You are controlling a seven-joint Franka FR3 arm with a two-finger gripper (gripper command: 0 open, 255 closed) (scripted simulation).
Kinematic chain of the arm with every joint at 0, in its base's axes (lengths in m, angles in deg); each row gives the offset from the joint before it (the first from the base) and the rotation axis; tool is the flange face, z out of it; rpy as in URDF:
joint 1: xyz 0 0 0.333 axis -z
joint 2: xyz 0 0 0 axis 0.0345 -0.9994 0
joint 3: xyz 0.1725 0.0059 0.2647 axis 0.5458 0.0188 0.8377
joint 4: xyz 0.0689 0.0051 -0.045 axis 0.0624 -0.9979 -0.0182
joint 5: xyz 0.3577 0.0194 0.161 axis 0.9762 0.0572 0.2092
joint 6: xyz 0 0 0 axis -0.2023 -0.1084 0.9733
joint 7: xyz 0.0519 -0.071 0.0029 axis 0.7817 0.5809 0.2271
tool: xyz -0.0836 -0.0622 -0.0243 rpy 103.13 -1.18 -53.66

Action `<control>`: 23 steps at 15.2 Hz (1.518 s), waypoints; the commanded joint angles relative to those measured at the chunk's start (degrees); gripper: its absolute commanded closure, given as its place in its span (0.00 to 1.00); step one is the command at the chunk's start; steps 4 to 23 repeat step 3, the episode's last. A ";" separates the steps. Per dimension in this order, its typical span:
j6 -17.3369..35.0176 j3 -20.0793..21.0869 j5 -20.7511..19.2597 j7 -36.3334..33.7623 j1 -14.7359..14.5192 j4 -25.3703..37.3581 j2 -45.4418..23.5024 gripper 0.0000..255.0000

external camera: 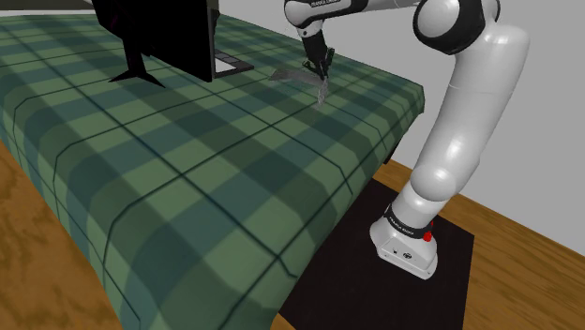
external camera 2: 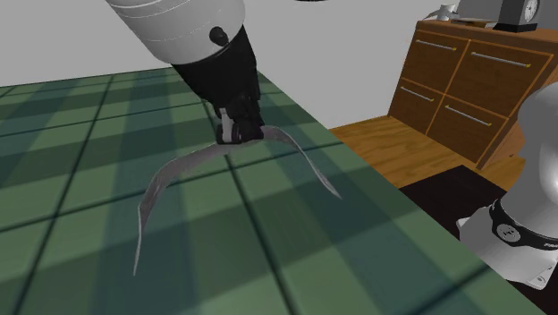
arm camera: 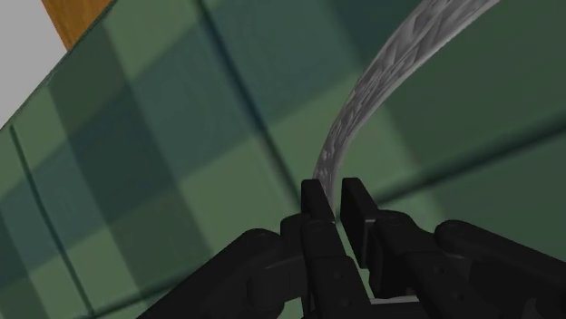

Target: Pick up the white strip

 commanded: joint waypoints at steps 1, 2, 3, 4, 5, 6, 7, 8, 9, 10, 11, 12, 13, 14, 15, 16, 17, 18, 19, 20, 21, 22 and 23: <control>-1.55 0.06 0.01 0.46 -0.15 1.52 0.07 1.00; -1.65 0.06 0.01 0.49 -0.16 1.61 0.08 1.00; -1.65 0.06 0.01 0.49 -0.16 1.62 0.08 1.00; -1.65 0.06 0.01 0.49 -0.16 1.62 0.08 1.00; -1.65 0.06 0.01 0.49 -0.16 1.62 0.08 1.00; -1.65 0.06 0.01 0.49 -0.16 1.62 0.08 1.00; -1.65 0.06 0.01 0.49 -0.16 1.62 0.08 1.00; -1.65 0.06 0.01 0.49 -0.16 1.62 0.08 1.00; -1.65 0.06 0.01 0.49 -0.16 1.62 0.08 1.00; -1.65 0.06 0.01 0.49 -0.16 1.62 0.08 1.00; -1.65 0.06 0.01 0.49 -0.16 1.62 0.08 1.00; -1.65 0.06 0.01 0.49 -0.16 1.62 0.08 1.00; -1.65 0.06 0.01 0.49 -0.16 1.62 0.08 1.00; -1.65 0.06 0.01 0.49 -0.16 1.62 0.08 1.00; -1.65 0.06 0.01 0.49 -0.16 1.62 0.08 1.00; -1.65 0.06 0.01 0.49 -0.16 1.62 0.08 1.00; -1.65 0.06 0.01 0.49 -0.16 1.62 0.08 1.00; -1.65 0.06 0.01 0.49 -0.16 1.62 0.08 1.00; -1.65 0.06 0.01 0.49 -0.16 1.62 0.08 1.00; -1.65 0.06 0.01 0.49 -0.16 1.62 0.08 1.00; -1.65 0.06 0.01 0.49 -0.16 1.62 0.08 1.00; -1.65 0.06 0.01 0.49 -0.16 1.62 0.08 1.00; -1.65 0.06 0.01 0.49 -0.16 1.62 0.08 1.00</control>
